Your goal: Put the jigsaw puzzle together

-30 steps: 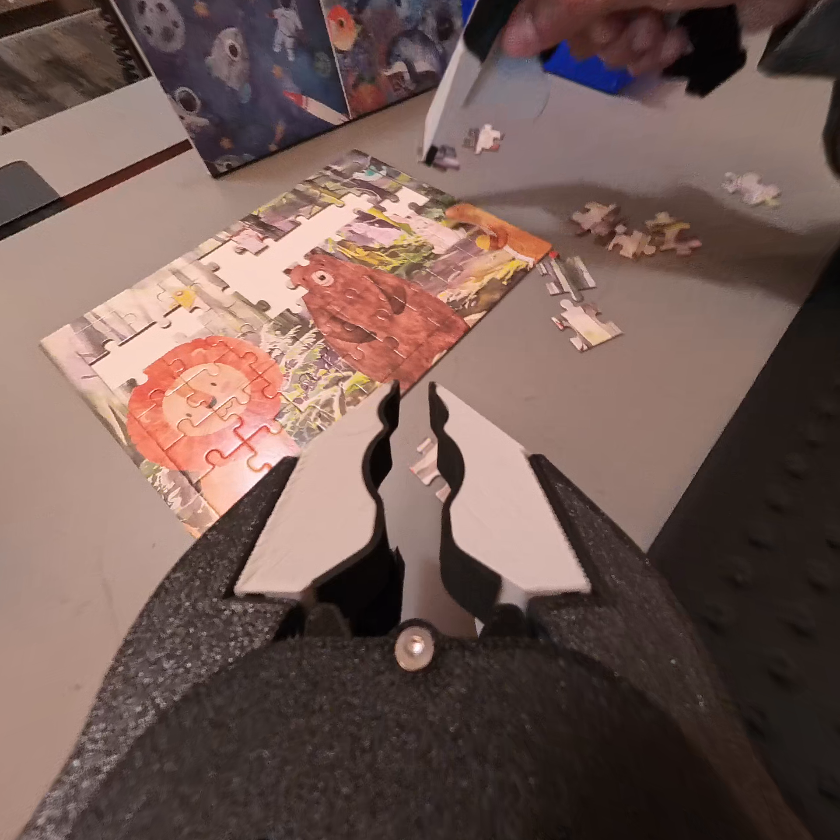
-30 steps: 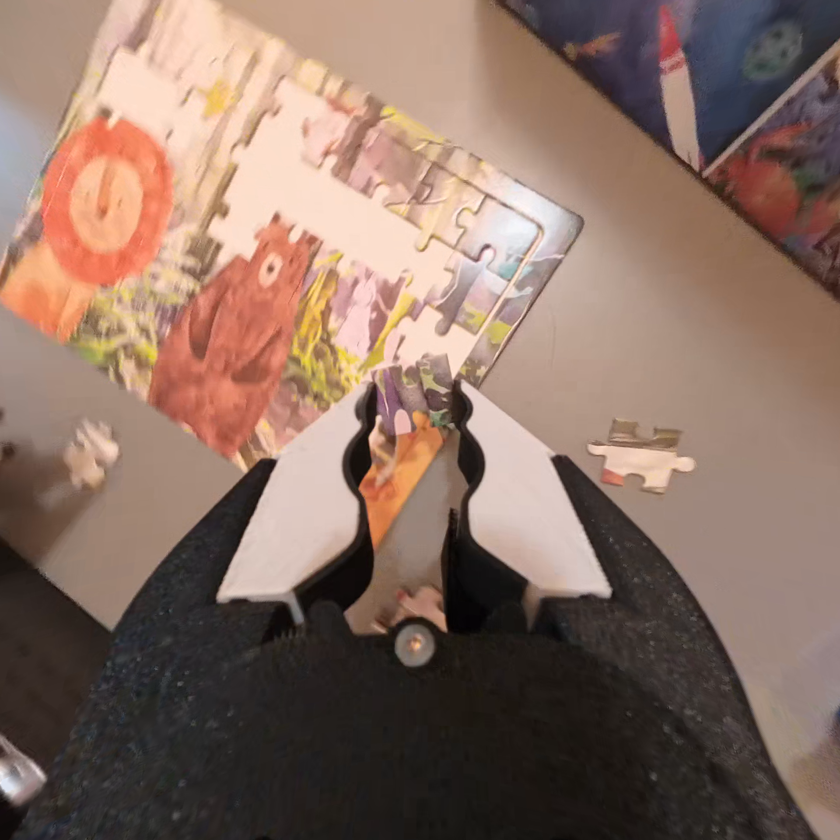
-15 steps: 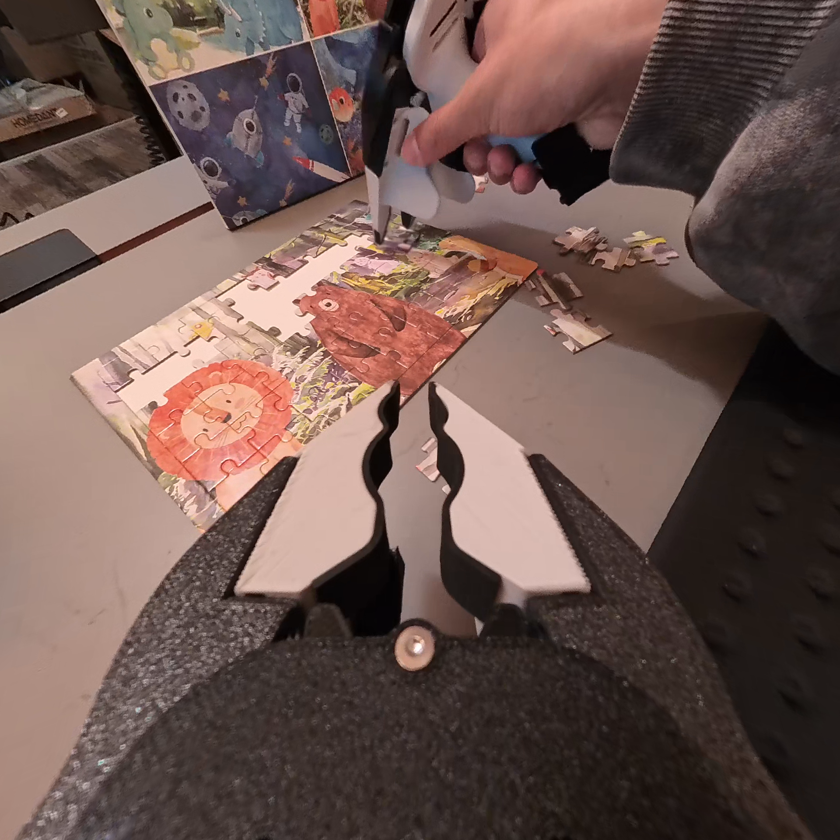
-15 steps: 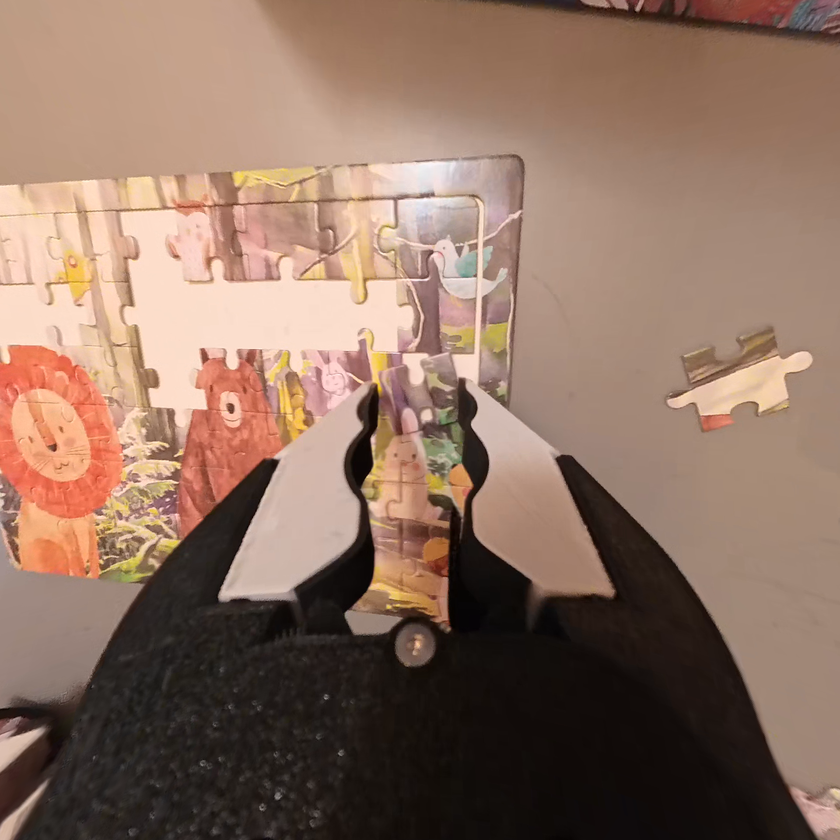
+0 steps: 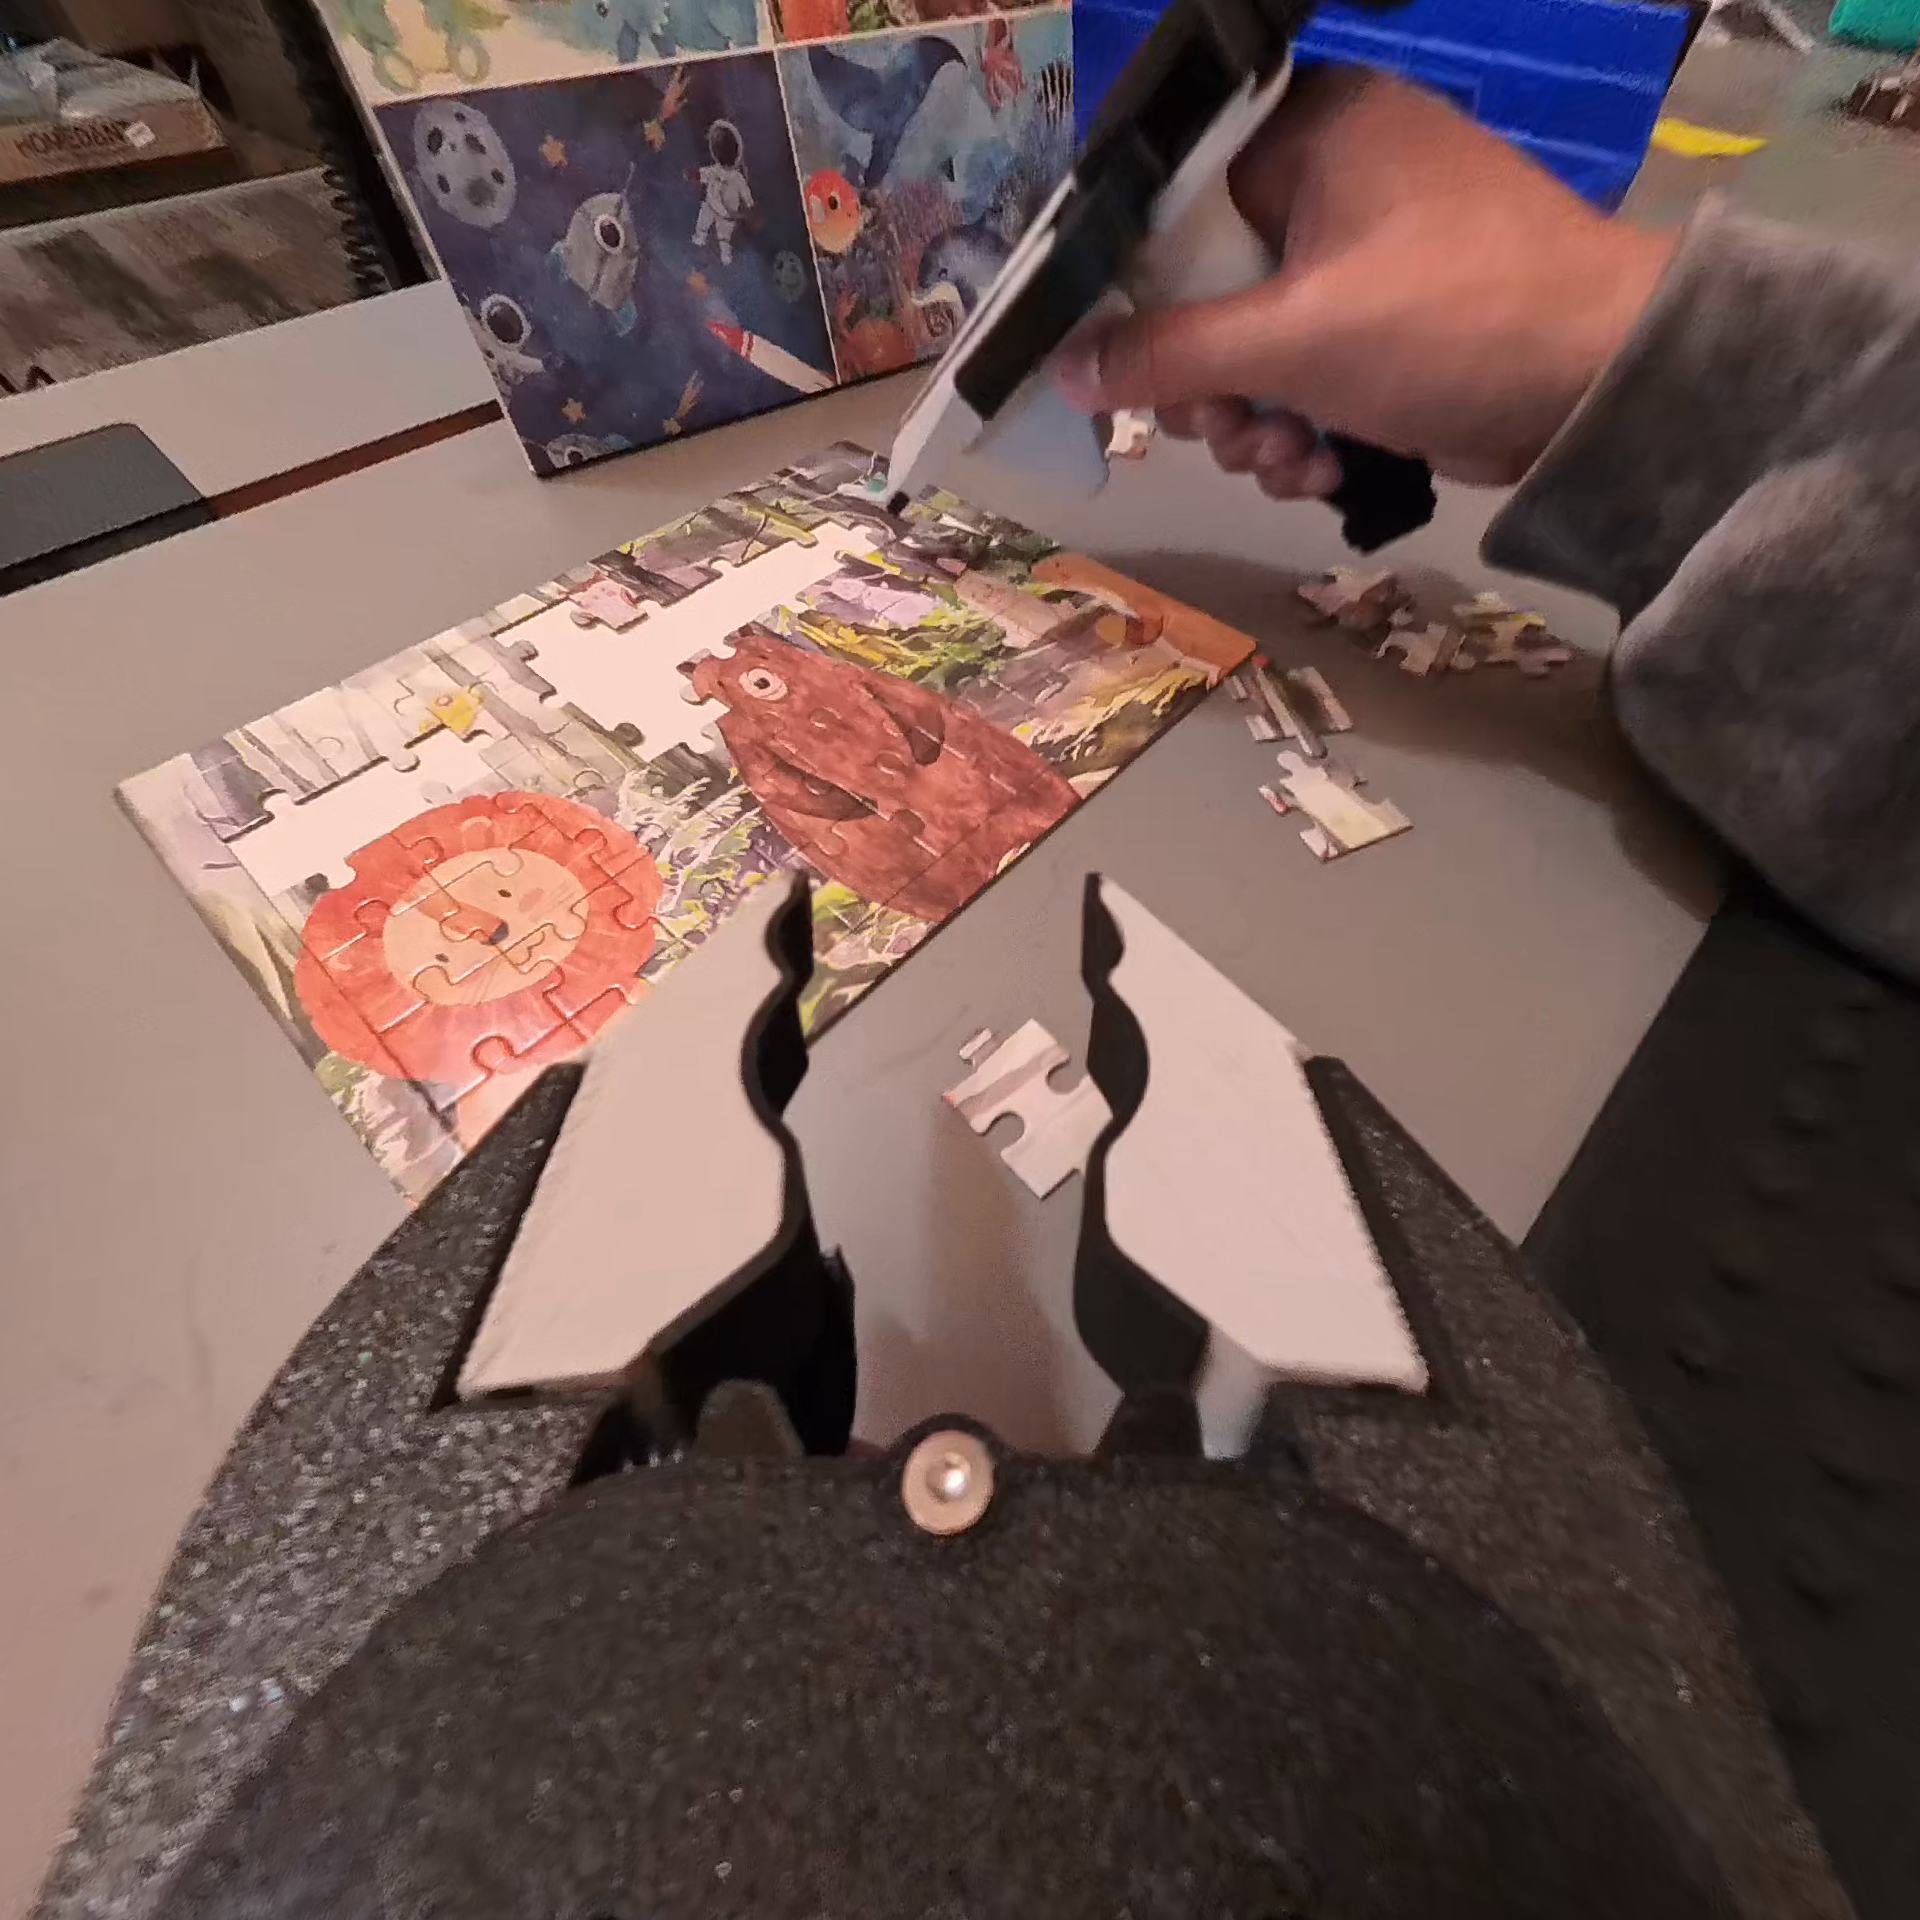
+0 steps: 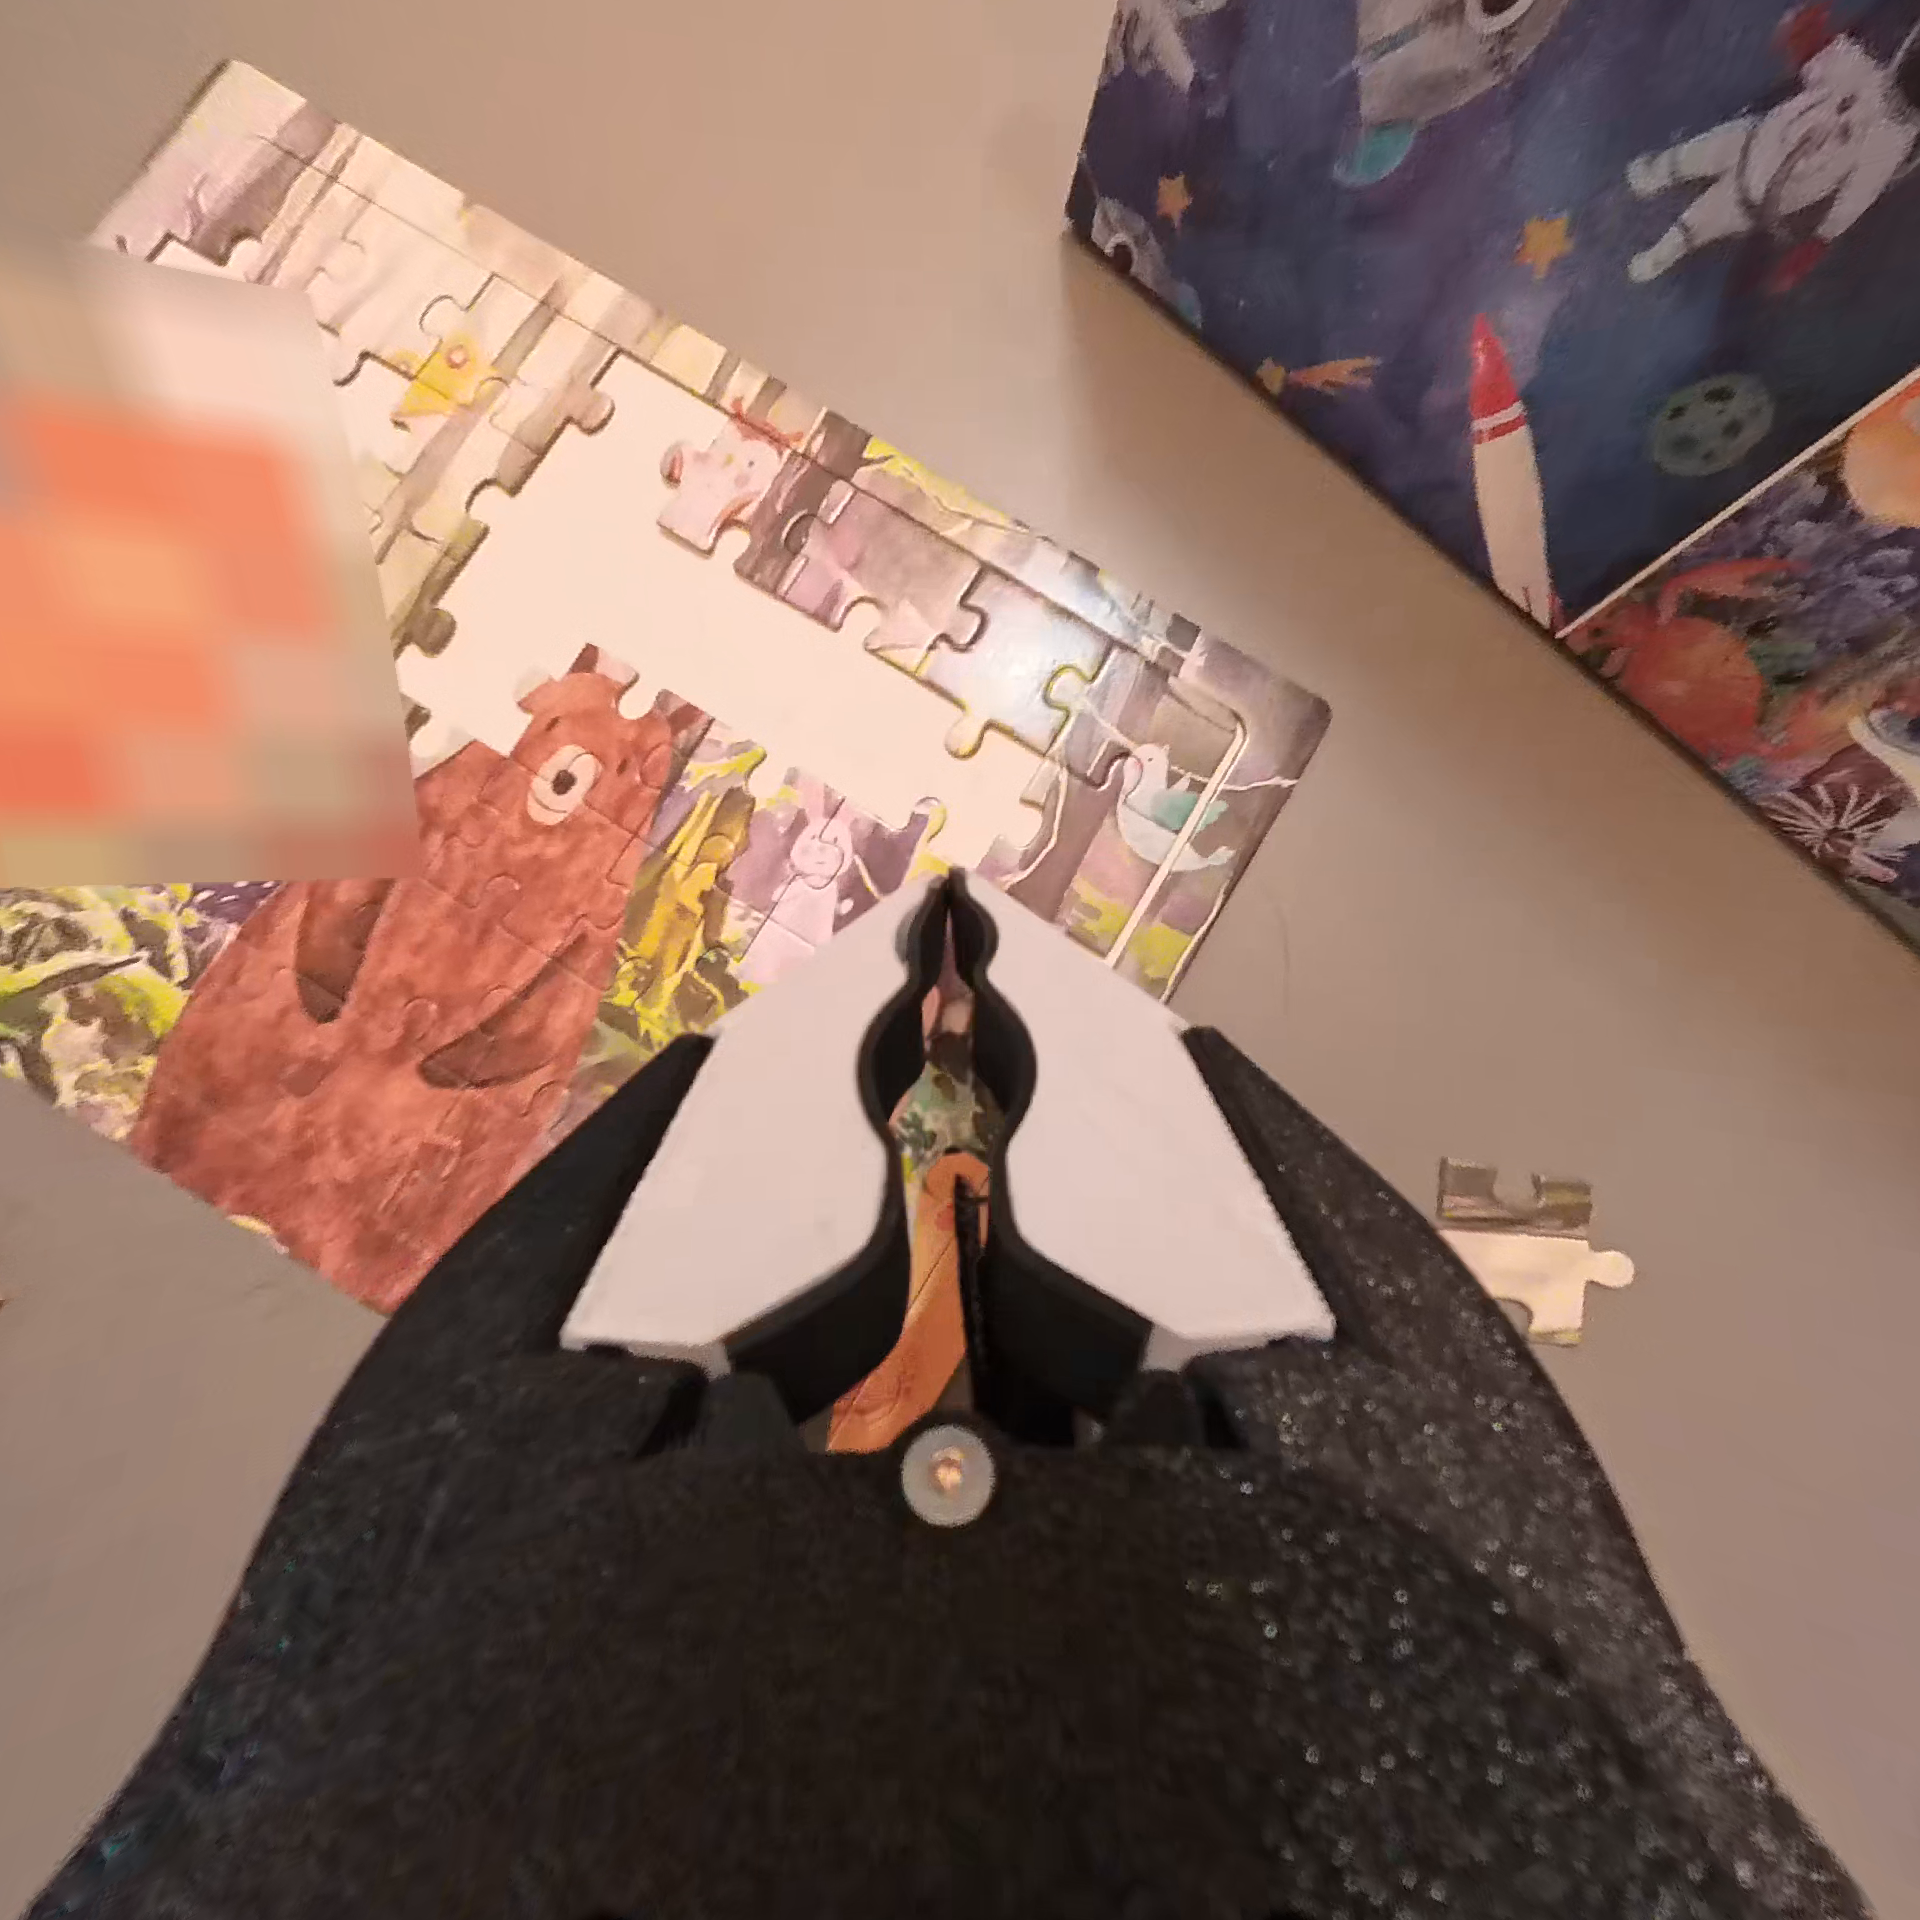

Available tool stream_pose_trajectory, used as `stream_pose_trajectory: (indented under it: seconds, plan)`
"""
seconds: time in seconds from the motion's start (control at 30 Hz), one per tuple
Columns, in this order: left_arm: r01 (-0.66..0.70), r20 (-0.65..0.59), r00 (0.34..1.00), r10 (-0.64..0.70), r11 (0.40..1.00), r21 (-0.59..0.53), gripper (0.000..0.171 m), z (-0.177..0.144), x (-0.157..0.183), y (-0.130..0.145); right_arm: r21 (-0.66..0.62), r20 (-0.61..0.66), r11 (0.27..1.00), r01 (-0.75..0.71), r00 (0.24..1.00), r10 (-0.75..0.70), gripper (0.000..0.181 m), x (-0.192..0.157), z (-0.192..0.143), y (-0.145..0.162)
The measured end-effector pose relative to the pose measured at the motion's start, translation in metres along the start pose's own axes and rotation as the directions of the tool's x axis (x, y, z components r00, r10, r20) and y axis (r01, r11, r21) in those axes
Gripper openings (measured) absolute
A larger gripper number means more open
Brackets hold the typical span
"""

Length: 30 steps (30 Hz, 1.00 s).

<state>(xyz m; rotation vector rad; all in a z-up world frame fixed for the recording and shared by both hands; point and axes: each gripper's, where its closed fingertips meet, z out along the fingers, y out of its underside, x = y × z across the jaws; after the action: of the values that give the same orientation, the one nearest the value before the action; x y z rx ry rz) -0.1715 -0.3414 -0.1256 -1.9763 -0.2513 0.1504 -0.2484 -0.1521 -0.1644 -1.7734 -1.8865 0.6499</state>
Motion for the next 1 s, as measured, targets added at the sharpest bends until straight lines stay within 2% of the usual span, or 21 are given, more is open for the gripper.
stream_pose_trajectory:
  seconds: [0.1,0.17,0.3,0.5,0.67,0.93,1.0]
  plan:
    - [-0.008,0.012,1.000,0.007,1.000,0.011,0.053,0.001,-0.001,-0.002,-0.013,-0.020,1.000,-0.006,1.000,0.005,0.000,-0.002,0.003,0.008]
    - [-0.024,0.014,1.000,0.024,1.000,0.006,0.053,0.001,0.000,-0.001,0.028,-0.019,1.000,-0.007,1.000,0.008,0.000,-0.008,-0.003,0.005]
    - [-0.046,0.012,0.999,0.046,0.999,-0.007,0.053,0.002,0.002,0.002,-0.029,-0.046,0.999,-0.035,0.998,0.034,0.000,-0.007,0.004,0.020]
    - [-0.032,-0.010,0.999,0.032,0.999,0.002,0.053,0.000,0.005,0.002,-0.009,-0.089,0.987,-0.163,0.983,0.161,0.000,-0.001,0.003,0.021]
    - [-0.030,-0.017,0.999,0.030,1.000,0.003,0.053,0.000,0.006,0.002,0.013,-0.167,0.976,-0.216,0.962,0.215,0.000,0.002,0.005,0.019]
    - [-0.037,-0.024,0.999,0.037,0.999,-0.004,0.053,0.000,0.008,0.003,0.045,-0.163,0.945,-0.325,0.931,0.328,0.000,0.000,0.004,0.013]
    - [-0.037,-0.025,0.999,0.037,0.999,-0.005,0.053,0.000,0.008,0.003,0.068,-0.200,0.948,-0.312,0.926,0.319,0.000,0.013,-0.005,0.012]
